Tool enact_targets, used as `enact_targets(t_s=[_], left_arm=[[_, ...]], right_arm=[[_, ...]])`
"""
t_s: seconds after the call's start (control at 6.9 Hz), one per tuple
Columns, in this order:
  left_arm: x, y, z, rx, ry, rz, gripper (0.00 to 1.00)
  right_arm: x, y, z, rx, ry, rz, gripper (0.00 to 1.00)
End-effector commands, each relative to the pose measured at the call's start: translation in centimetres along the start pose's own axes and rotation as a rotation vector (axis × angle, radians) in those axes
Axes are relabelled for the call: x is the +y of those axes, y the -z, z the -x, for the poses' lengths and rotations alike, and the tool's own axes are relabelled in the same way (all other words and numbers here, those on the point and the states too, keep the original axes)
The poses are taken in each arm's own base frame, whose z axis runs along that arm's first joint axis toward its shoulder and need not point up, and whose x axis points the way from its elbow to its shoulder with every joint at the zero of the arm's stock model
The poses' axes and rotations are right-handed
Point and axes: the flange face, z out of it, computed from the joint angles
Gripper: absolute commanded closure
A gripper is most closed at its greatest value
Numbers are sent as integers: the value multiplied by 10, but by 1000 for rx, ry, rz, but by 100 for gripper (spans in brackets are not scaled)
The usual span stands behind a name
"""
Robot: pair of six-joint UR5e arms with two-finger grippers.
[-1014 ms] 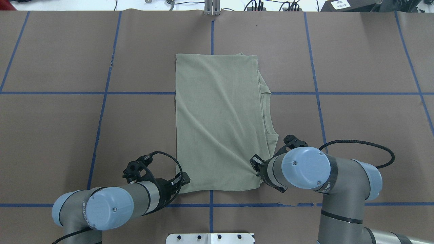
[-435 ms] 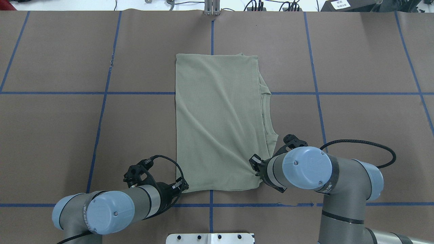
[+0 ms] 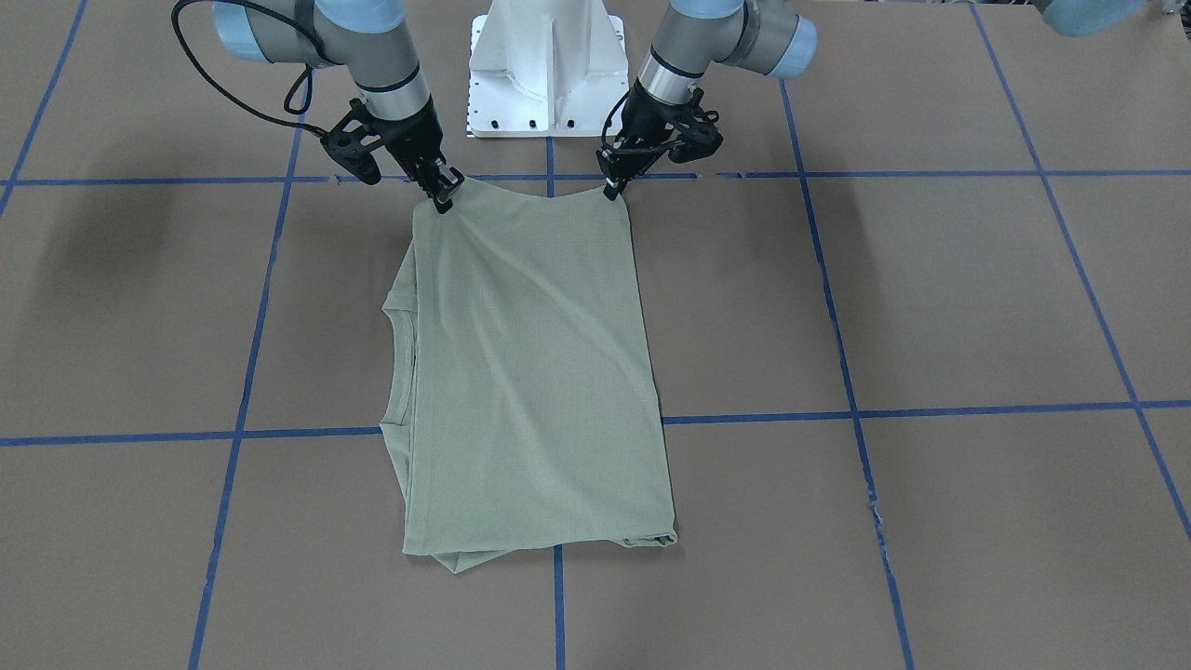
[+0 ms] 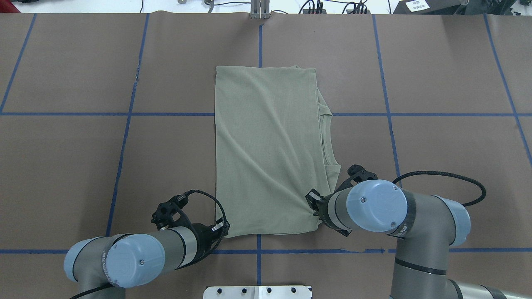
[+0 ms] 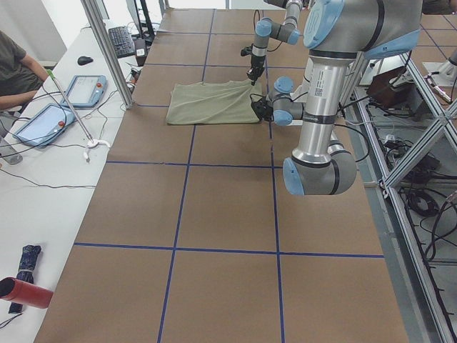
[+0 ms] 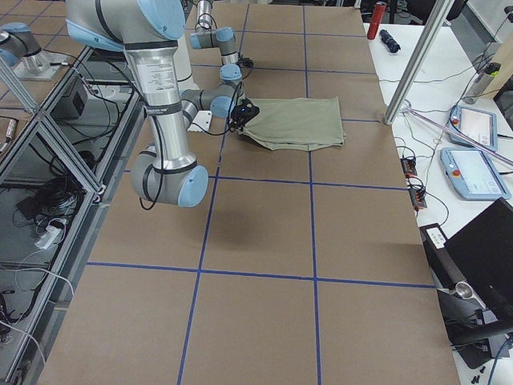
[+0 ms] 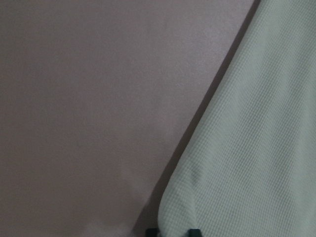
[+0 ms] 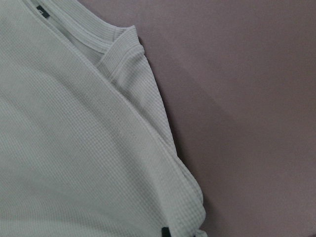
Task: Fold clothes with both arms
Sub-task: 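Lift both near corners and fold them away from the robot with both grippers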
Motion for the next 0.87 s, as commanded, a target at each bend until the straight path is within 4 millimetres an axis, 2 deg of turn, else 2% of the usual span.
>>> enact_targets(t_s=[0.0, 0.14, 0.29, 0.43, 0.58, 0.72], left_arm=[[14, 24, -3, 27, 1, 43, 100], [26, 45, 0, 40, 40, 81, 100], [27, 84, -8, 82, 78, 121, 100], [35, 121, -24, 88, 105, 178, 100], [31, 145, -47, 82, 104, 202, 100], [-12, 142, -82, 129, 123, 117, 100]], right_arm=[[12, 11, -3, -11, -24, 25, 100], [22, 32, -15, -25, -59, 60, 100], [28, 62, -39, -34, -100, 99, 100], [26, 86, -44, -62, -137, 117, 100], [18, 92, -36, -92, -151, 100, 100], [-11, 102, -21, -131, -188, 60, 100]])
